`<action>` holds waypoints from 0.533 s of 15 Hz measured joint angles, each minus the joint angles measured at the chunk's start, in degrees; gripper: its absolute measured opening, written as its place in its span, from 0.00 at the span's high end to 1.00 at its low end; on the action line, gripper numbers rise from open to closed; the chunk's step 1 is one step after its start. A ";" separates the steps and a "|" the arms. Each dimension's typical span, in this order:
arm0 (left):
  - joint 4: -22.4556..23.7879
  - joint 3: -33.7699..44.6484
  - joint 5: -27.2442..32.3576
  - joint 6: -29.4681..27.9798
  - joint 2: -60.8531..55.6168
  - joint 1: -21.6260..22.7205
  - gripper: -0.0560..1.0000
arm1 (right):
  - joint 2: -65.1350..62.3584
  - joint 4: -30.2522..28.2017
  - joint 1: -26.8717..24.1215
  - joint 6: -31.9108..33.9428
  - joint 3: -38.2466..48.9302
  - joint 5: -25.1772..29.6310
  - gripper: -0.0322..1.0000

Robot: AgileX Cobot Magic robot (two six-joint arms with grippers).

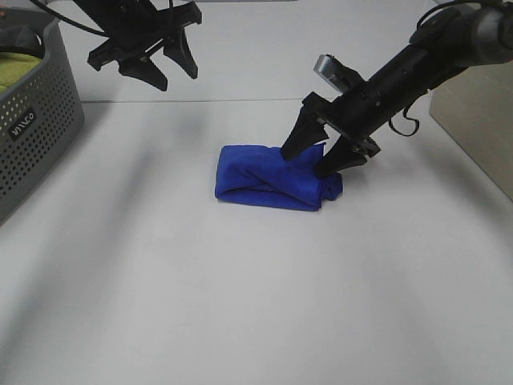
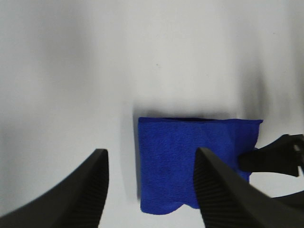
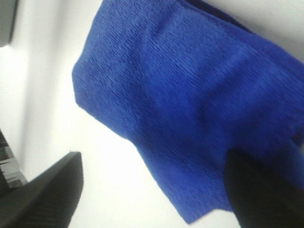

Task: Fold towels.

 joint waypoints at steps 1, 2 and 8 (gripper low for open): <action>0.92 0.00 0.80 0.00 0.00 0.00 0.45 | -1.20 -3.55 0.00 1.72 0.00 0.06 0.20; 1.60 0.00 1.60 0.00 0.00 0.00 0.45 | -2.64 -6.30 0.00 3.67 0.00 0.06 0.20; 9.80 0.00 6.36 0.00 -6.13 0.00 0.45 | -12.38 -15.58 -0.06 11.63 0.00 3.72 0.20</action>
